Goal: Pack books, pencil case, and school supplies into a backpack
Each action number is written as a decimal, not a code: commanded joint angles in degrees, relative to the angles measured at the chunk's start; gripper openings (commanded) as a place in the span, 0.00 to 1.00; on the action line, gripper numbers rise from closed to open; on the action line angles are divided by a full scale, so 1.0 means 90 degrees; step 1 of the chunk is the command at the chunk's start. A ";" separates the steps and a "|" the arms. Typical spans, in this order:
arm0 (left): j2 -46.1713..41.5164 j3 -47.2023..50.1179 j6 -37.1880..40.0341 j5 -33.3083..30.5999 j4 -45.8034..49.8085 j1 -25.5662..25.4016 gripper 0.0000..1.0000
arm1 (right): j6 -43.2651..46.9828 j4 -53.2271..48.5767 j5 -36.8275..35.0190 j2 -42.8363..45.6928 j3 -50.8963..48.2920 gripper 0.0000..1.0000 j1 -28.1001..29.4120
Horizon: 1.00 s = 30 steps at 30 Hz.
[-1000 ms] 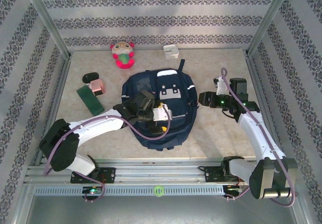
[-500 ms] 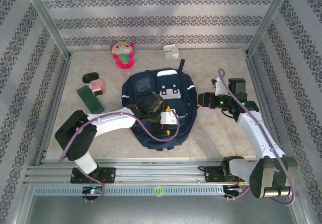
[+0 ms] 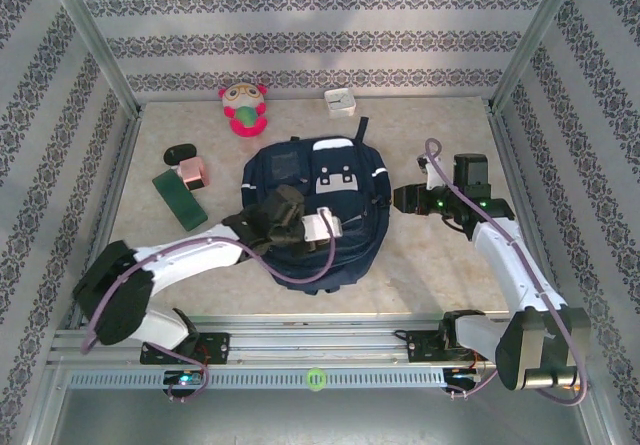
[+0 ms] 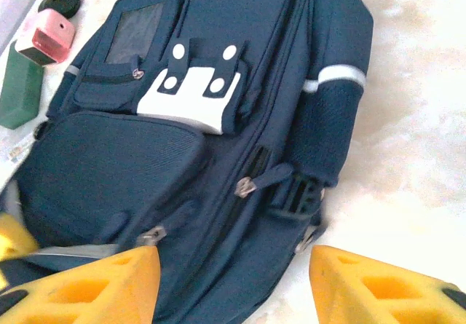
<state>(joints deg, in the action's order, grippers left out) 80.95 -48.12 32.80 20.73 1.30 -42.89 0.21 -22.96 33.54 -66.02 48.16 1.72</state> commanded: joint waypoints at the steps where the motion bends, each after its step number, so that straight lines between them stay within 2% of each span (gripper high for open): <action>1: -0.0679 0.0084 -0.0518 0.1118 -0.0506 0.0316 0.00 | 0.1238 0.0000 0.0555 -0.0287 0.0406 0.56 0.0005; 7: -0.1196 0.0161 -0.0553 0.1733 -0.0338 0.0858 0.00 | 0.3732 -0.0644 0.1355 -0.0919 0.0875 0.57 0.0140; 10: -0.1299 0.0151 -0.0491 0.1821 -0.0320 0.0970 0.00 | 0.5213 -0.1111 0.1124 -0.1235 0.1002 0.57 0.0351; 13: -0.1303 0.0127 -0.0403 0.1882 -0.0253 0.1003 0.00 | 0.6182 -0.1550 0.0991 -0.1712 0.1278 0.57 0.0447; 17: -0.1283 0.0100 -0.0325 0.1945 -0.0185 0.1011 0.00 | 0.6819 -0.2018 0.0855 -0.2286 0.1709 0.57 0.0544; 23: -0.1260 0.0065 -0.0178 0.1945 -0.0123 0.1027 0.00 | 0.7500 -0.2009 0.0454 -0.3166 0.2179 0.55 0.0757; 30: -0.1112 -0.0084 -0.0029 0.1925 0.0030 0.1036 0.00 | 0.8229 -0.2608 0.0604 -0.3801 0.2666 0.53 0.0814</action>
<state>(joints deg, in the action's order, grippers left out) 71.83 -45.98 31.03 34.11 4.29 -34.35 68.29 -41.89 38.00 -98.87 69.38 8.51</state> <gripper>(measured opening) 0.052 0.533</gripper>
